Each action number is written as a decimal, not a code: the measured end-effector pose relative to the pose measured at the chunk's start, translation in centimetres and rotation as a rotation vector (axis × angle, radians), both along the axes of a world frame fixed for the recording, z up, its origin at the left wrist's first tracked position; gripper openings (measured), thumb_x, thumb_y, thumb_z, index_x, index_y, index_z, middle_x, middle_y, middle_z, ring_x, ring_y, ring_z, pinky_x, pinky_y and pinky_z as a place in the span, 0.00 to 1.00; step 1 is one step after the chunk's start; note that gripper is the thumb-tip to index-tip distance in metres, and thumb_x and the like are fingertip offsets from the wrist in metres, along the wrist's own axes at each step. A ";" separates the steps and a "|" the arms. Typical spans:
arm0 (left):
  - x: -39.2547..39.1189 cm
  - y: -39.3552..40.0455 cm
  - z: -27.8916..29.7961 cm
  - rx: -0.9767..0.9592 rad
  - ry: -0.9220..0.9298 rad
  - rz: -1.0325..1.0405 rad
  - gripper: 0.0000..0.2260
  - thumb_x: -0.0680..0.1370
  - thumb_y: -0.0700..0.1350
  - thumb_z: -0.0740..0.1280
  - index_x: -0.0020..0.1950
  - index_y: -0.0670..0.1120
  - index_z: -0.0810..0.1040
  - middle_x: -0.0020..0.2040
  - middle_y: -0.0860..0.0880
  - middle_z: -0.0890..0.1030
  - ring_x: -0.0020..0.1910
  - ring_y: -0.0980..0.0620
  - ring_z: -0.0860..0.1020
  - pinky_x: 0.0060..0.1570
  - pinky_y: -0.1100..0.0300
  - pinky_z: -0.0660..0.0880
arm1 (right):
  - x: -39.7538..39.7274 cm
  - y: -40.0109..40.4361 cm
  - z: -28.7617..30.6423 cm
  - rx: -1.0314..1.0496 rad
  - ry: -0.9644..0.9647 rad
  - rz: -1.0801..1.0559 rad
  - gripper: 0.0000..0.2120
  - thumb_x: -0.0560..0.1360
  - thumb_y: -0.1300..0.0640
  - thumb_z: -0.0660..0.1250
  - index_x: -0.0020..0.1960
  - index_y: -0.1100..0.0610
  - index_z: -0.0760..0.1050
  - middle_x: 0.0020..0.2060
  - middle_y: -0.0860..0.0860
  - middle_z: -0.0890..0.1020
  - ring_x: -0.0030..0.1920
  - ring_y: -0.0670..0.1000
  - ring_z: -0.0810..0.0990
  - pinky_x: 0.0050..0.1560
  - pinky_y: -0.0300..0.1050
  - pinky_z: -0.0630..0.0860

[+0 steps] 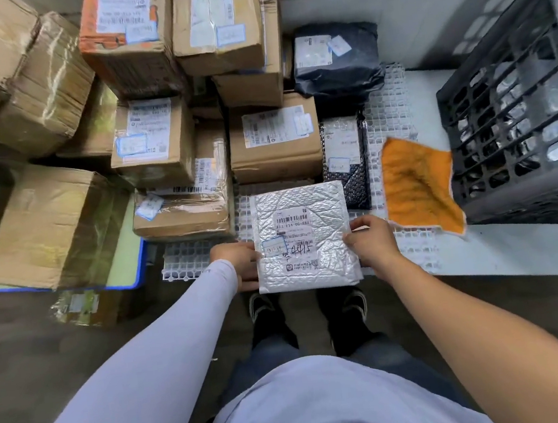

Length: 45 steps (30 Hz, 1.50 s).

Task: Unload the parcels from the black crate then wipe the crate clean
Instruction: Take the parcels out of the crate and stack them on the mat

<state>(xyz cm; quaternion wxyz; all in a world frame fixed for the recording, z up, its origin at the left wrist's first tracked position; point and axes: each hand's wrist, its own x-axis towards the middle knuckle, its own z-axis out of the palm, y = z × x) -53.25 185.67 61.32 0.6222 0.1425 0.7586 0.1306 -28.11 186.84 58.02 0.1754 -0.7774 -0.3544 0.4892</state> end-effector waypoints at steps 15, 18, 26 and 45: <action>2.1 -1.9 -1.4 0.348 0.285 0.051 0.19 0.80 0.38 0.69 0.71 0.50 0.79 0.66 0.49 0.79 0.62 0.46 0.79 0.64 0.54 0.75 | -0.7 2.2 -0.6 -0.085 0.062 -0.118 0.08 0.76 0.65 0.74 0.51 0.54 0.83 0.45 0.56 0.86 0.38 0.55 0.85 0.33 0.49 0.83; 2.5 -2.8 -1.4 0.479 0.416 -0.370 0.24 0.80 0.43 0.69 0.77 0.52 0.72 0.79 0.47 0.68 0.77 0.45 0.67 0.76 0.49 0.65 | -1.5 2.4 -0.6 -0.110 0.089 -0.116 0.08 0.76 0.64 0.75 0.52 0.54 0.83 0.45 0.57 0.86 0.39 0.56 0.85 0.34 0.49 0.84; 3.3 -4.1 -4.1 0.512 0.606 -1.316 0.29 0.84 0.63 0.53 0.83 0.65 0.45 0.85 0.51 0.38 0.83 0.42 0.38 0.79 0.34 0.41 | -2.3 2.6 -1.0 -0.153 0.058 -0.120 0.07 0.76 0.63 0.75 0.50 0.54 0.83 0.45 0.55 0.86 0.40 0.56 0.86 0.37 0.55 0.86; 4.9 -4.1 -3.7 0.494 0.606 -1.315 0.27 0.85 0.63 0.47 0.84 0.61 0.50 0.85 0.49 0.43 0.83 0.43 0.40 0.78 0.34 0.40 | -3.6 2.0 1.6 -0.021 -0.492 0.641 0.25 0.83 0.47 0.61 0.76 0.56 0.65 0.68 0.59 0.74 0.65 0.62 0.75 0.61 0.56 0.76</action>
